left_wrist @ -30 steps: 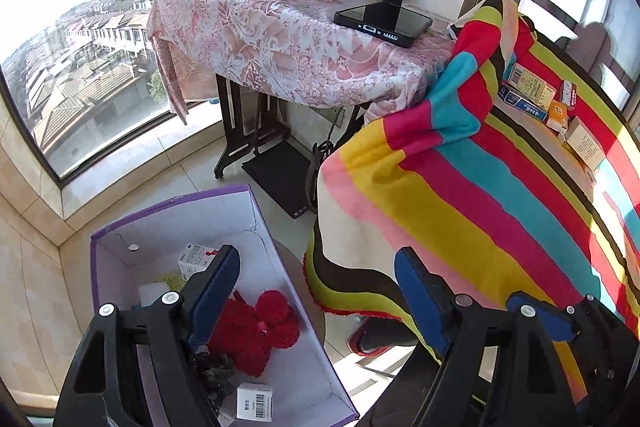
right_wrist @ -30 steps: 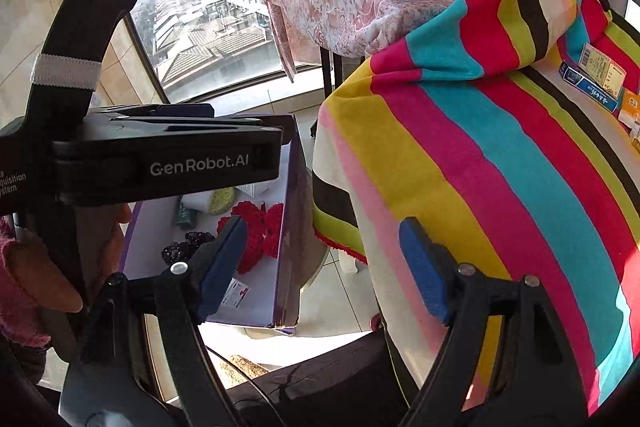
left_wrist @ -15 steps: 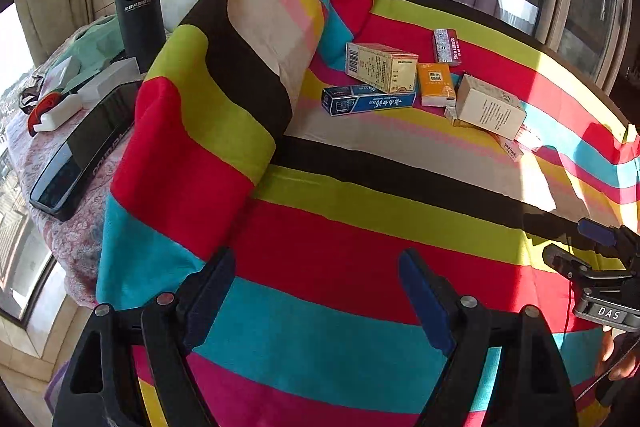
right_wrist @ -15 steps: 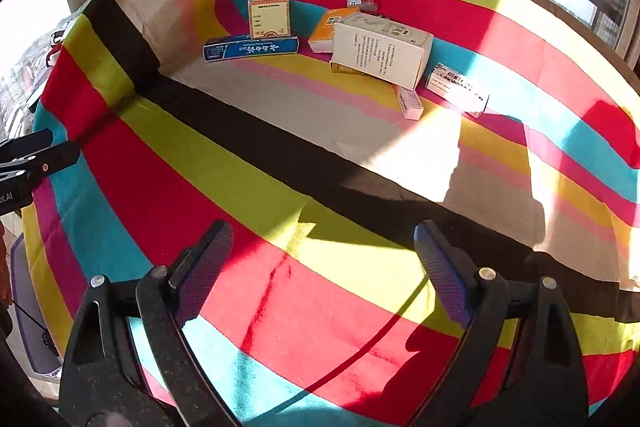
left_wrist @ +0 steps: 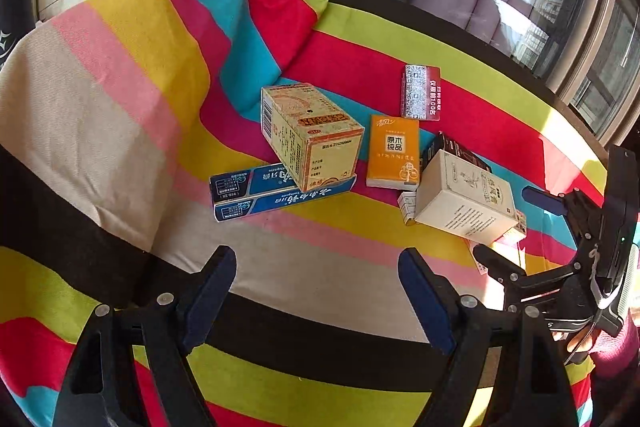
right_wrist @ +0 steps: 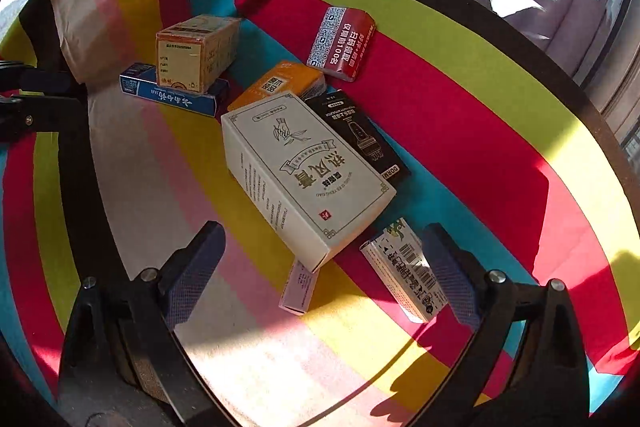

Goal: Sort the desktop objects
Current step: 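Move both tools back over the striped table, then grasp the beige barcode medicine box with the left tool while the right tool grasps the white box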

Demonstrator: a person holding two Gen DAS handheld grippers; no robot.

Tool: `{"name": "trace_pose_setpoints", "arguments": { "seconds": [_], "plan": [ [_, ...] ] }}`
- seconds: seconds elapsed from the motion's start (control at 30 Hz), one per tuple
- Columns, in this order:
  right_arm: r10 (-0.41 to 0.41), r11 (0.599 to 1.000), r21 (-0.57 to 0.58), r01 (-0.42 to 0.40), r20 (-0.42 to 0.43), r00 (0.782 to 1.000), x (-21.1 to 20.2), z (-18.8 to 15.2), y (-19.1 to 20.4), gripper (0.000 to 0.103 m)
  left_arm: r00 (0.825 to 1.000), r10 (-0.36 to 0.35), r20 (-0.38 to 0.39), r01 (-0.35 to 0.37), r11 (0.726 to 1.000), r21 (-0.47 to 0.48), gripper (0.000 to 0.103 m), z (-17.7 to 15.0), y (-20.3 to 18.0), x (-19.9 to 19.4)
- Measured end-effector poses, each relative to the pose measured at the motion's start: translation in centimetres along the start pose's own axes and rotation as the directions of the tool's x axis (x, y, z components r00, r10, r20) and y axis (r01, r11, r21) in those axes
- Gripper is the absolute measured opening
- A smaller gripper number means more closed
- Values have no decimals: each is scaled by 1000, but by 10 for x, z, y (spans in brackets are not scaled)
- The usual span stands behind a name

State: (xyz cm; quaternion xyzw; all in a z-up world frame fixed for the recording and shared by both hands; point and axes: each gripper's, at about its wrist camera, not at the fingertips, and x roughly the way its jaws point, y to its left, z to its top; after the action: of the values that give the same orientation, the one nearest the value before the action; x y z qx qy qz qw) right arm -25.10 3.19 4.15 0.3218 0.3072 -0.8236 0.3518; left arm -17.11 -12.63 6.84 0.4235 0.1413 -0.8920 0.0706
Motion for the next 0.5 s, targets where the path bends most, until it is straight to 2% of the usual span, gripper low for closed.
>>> {"name": "trace_pose_setpoints", "arguments": {
  "seconds": [0.1, 0.17, 0.2, 0.23, 0.3, 0.37, 0.5],
  "plan": [
    [28, 999, -46, -29, -12, 1000, 16, 4, 3, 99, 1000, 21, -2, -22, 998, -57, 84, 29, 1, 18],
    [50, 995, -86, -47, 36, 998, 14, -3, 10, 82, 999, 52, -3, -52, 993, -105, 84, 47, 3, 29],
    [55, 994, -99, -50, 48, 997, 12, -6, 14, 62, 997, 70, -15, -71, 989, -128, 84, 56, 3, 38],
    [55, 993, -103, -49, 57, 997, 8, -11, 18, 58, 996, 82, -30, -86, 985, -148, 84, 63, 5, 46],
    [31, 993, -119, -23, 67, 997, 0, -20, 29, 56, 995, 91, -51, -98, 979, -177, 85, 76, 7, 64],
    [15, 992, -127, -6, 65, 998, -8, -28, 38, 56, 995, 88, -52, -96, 979, -181, 90, 88, 3, 80],
    [20, 997, -82, -15, 58, 998, -26, -42, 46, 56, 982, 171, -75, -180, 975, -134, 91, 98, -6, 112]
  ]
}}
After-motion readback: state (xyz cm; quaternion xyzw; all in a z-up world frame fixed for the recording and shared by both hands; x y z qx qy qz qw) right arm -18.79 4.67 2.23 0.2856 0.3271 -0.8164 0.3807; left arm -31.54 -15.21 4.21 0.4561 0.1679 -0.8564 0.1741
